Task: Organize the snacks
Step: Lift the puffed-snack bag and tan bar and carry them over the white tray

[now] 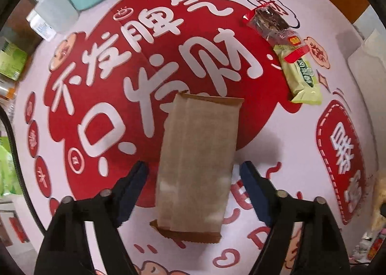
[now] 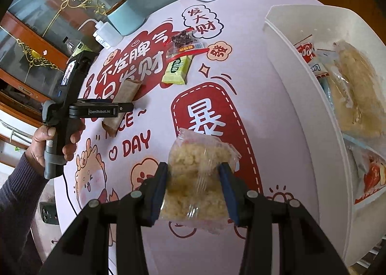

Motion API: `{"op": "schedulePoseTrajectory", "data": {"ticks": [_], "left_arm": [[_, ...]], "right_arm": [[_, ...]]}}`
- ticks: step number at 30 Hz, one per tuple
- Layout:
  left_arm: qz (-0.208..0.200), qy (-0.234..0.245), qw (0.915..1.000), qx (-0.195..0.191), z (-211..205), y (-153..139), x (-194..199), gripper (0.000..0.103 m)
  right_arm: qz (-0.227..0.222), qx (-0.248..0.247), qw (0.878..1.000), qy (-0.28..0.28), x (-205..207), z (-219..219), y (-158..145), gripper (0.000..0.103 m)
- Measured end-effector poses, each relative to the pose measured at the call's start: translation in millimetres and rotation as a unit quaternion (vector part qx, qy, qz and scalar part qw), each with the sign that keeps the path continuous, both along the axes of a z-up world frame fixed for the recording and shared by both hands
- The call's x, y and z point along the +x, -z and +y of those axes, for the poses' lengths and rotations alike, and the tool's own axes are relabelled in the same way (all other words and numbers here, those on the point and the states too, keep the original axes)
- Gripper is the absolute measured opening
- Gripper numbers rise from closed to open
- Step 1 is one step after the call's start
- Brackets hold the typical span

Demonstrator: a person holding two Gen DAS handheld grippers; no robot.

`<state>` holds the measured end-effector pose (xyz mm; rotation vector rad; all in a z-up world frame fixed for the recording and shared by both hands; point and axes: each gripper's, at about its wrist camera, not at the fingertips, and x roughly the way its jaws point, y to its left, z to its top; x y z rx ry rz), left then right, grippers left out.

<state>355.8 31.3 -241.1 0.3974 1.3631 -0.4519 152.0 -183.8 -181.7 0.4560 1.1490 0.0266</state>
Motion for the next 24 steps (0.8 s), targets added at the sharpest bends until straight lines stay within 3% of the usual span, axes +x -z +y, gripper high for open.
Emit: {"op": "schedulePoseTrajectory", "data": {"ticks": [1, 7, 10, 17, 24], "left_arm": [[-0.006, 0.0, 1.0, -0.004, 1, -3, 0, 0.055], [-0.012, -0.02, 0.9997, 0.009, 6, -6, -6, 0.054], [-0.019, -0.024, 0.9995, -0.007, 4, -21, -25, 0.054], [-0.053, -0.008, 0.9974, -0.048, -22, -86, -74, 0.054], [-0.09, 0.008, 0.9917, -0.091, -78, -152, -122, 0.054]], "right_arm": [[0.0, 0.001, 1.0, 0.001, 0, -1, 0, 0.044], [-0.01, 0.003, 1.0, -0.005, -1, 2, -5, 0.044], [-0.019, 0.001, 1.0, -0.013, -3, 3, -10, 0.044], [-0.047, 0.007, 0.999, -0.022, -12, 0, -29, 0.044], [-0.096, 0.008, 0.995, -0.024, -38, -20, -62, 0.044]]}}
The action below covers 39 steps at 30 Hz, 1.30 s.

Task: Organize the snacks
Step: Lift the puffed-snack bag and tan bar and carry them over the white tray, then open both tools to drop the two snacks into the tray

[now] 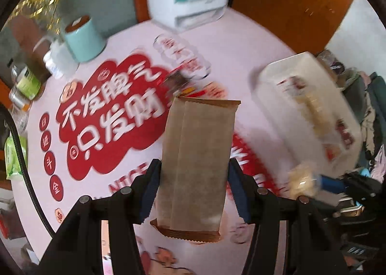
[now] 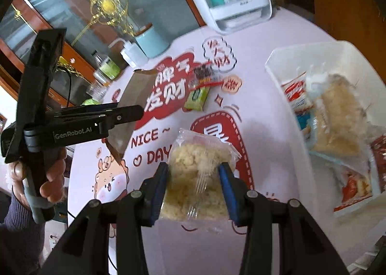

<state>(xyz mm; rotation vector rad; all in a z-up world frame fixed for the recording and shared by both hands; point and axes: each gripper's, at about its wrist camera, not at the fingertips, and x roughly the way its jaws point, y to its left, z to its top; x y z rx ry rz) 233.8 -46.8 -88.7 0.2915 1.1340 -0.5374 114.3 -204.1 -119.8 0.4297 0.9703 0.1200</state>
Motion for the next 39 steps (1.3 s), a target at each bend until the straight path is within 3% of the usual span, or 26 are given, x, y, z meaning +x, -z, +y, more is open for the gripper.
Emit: {"op": "schedulePoseTrajectory", "data": {"ticks": [5, 12, 21, 28, 31, 33, 34, 39], "left_arm": [[-0.035, 0.009, 0.9993, -0.008, -54, -31, -30, 0.054], [-0.034, 0.0, 0.9992, -0.023, -137, -41, -50, 0.054], [-0.059, 0.002, 0.9982, -0.006, -237, -48, -59, 0.054], [-0.047, -0.001, 0.9986, 0.026, -297, -31, -48, 0.055], [-0.043, -0.006, 0.9984, 0.037, -315, -21, -42, 0.058], [-0.037, -0.006, 0.9987, 0.035, -322, -17, -39, 0.078], [-0.035, -0.006, 0.9988, 0.034, -324, -16, -39, 0.083], [-0.051, 0.008, 0.9974, 0.049, -332, -14, -47, 0.084]], "right_arm": [[-0.032, -0.005, 0.999, 0.009, -24, -31, -20, 0.044], [-0.059, -0.047, 0.997, 0.031, -65, -99, -41, 0.044], [-0.026, -0.063, 0.997, 0.039, -78, -170, -15, 0.044], [-0.008, -0.055, 0.998, 0.01, -67, -188, 3, 0.045], [0.001, -0.044, 0.999, 0.001, -68, -194, 9, 0.048], [-0.008, -0.04, 0.999, -0.002, -70, -196, 9, 0.061], [-0.013, -0.039, 0.999, -0.002, -72, -198, 9, 0.064], [-0.014, -0.028, 1.0, -0.004, -72, -205, 10, 0.065]]}}
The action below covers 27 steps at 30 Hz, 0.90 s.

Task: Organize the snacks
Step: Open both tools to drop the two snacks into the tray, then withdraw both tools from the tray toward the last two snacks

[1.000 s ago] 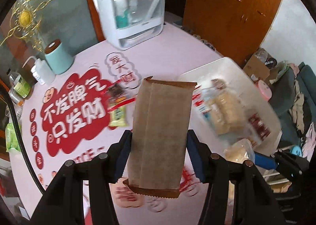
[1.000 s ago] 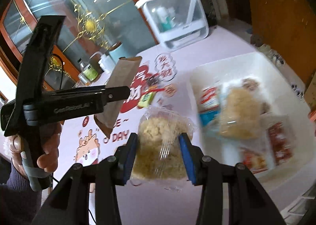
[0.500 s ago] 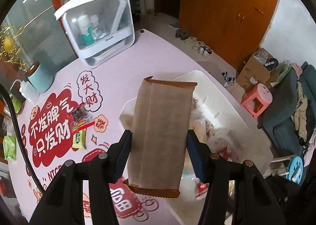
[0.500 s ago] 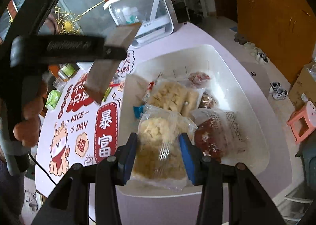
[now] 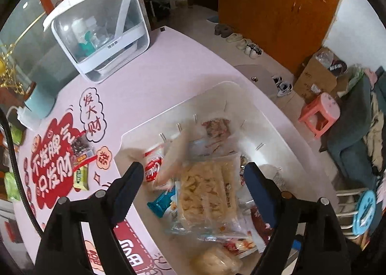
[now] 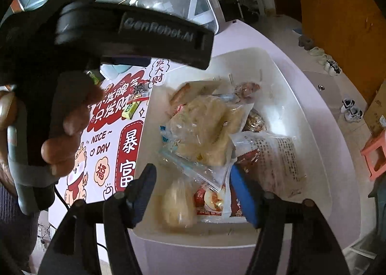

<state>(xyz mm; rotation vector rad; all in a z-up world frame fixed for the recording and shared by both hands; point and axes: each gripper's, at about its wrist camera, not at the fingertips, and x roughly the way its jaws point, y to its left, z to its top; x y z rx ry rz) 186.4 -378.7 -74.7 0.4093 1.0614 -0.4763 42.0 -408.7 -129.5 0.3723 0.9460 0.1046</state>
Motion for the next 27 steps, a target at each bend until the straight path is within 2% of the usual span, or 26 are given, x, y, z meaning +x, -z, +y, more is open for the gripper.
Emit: {"op": "schedulePoseTrajectory", "data": {"ticks": [5, 10, 19, 27], "left_arm": [[-0.026, 0.015, 0.9991, 0.029, 3, 1, -15, 0.084], [-0.017, 0.014, 0.9996, 0.019, 22, -4, -18, 0.084], [-0.026, 0.002, 0.9995, 0.016, 67, -14, -26, 0.084], [-0.035, -0.022, 0.9991, 0.013, 131, -28, -31, 0.084]], "right_arm": [[0.002, -0.001, 1.0, 0.006, 3, -1, 0, 0.065], [0.007, -0.01, 1.0, 0.006, 3, 9, 1, 0.065], [0.012, -0.013, 0.999, 0.039, 3, 24, -3, 0.065], [0.005, 0.0, 0.998, 0.066, 6, 47, -11, 0.065]]}}
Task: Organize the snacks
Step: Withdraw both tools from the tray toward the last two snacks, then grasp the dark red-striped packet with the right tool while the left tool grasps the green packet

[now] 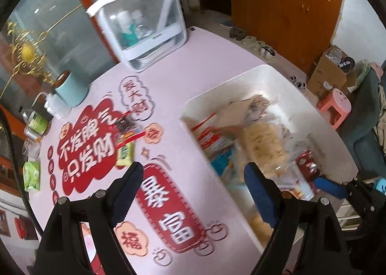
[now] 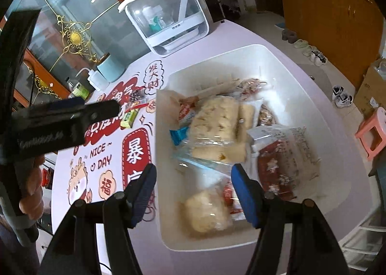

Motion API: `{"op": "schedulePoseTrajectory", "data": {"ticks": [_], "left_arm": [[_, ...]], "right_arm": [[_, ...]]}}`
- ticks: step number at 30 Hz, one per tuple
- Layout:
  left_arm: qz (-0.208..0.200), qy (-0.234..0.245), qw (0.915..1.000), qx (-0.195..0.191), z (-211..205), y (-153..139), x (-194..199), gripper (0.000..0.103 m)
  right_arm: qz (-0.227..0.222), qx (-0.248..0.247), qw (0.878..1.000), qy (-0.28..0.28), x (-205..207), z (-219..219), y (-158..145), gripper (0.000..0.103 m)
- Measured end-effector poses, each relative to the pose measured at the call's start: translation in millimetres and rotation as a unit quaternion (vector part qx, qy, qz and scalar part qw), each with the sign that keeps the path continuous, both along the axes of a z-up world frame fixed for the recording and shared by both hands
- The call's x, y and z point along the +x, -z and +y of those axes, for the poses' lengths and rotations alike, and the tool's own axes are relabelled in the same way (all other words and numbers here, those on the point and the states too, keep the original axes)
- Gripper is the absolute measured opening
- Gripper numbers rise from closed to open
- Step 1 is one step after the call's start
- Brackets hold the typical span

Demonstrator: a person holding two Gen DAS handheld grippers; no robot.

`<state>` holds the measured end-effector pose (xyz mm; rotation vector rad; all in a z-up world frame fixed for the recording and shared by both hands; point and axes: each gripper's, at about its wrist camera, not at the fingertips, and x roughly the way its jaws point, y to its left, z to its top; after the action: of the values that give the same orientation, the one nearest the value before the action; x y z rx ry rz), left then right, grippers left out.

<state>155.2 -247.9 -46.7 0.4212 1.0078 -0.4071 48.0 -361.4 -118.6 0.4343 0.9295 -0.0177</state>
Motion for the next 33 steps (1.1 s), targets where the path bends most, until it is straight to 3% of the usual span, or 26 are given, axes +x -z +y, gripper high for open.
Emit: {"op": "schedulePoseTrajectory", "data": {"ticks": [10, 21, 28, 33], "left_arm": [[-0.029, -0.061, 0.9977, 0.004, 102, -20, 16, 0.084], [-0.03, -0.128, 0.9912, -0.018, 181, -18, 66, 0.084], [0.002, -0.141, 0.9876, -0.07, 187, 23, 107, 0.084], [0.031, -0.157, 0.9835, -0.083, 177, 73, 138, 0.084]], "right_arm": [[-0.035, -0.009, 0.999, -0.03, 40, 49, -39, 0.065], [-0.056, -0.048, 0.993, -0.088, 156, 109, -80, 0.065], [-0.025, -0.043, 0.992, -0.117, 247, 136, -58, 0.065], [0.039, -0.042, 0.99, -0.129, 313, 146, -10, 0.065]]}}
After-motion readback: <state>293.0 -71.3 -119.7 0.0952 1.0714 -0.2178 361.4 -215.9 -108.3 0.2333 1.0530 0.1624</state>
